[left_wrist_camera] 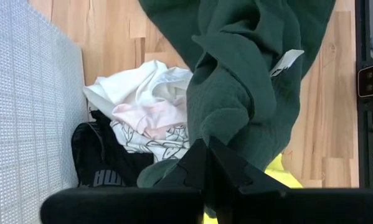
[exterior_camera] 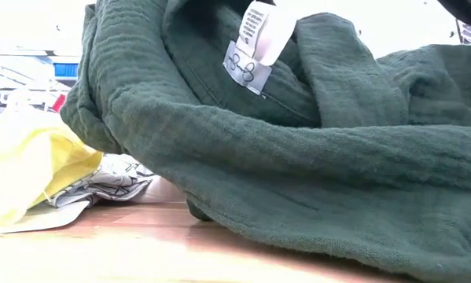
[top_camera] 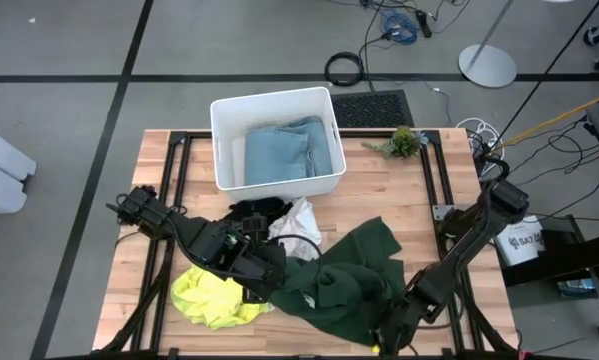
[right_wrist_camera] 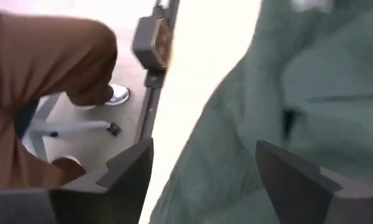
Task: Fold laundry
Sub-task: Fold the green polo shirt
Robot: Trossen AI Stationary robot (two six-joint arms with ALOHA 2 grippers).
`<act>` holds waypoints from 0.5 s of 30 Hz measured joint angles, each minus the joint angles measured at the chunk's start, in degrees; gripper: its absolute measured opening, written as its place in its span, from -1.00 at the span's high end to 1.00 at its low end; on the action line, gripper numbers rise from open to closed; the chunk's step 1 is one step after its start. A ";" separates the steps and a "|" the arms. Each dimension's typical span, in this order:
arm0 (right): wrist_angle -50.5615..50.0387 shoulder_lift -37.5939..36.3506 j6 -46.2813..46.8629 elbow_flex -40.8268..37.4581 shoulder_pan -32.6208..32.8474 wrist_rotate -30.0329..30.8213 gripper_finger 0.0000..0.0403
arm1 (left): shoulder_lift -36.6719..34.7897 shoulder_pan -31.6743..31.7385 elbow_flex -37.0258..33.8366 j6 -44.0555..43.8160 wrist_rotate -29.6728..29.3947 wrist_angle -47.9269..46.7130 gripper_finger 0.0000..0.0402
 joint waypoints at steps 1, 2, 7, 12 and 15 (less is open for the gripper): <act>1.00 0.98 -1.90 0.02 0.06 0.05 -0.35 | 0.00 0.00 0.00 0.00 0.00 0.03 0.94; 1.22 1.86 -3.39 0.00 0.06 0.29 -0.36 | 0.00 0.00 0.00 0.00 0.00 0.01 0.94; -3.46 4.10 -4.37 0.00 -0.03 3.52 -0.32 | -0.02 -0.04 0.00 0.00 0.00 0.03 0.94; -13.70 4.17 -1.39 0.54 -0.03 3.28 -0.21 | -0.04 -0.06 0.00 -0.01 0.00 0.03 0.94; -21.11 4.17 -0.72 1.81 -0.02 3.35 -0.16 | -0.04 -0.04 0.00 0.00 0.01 0.05 0.94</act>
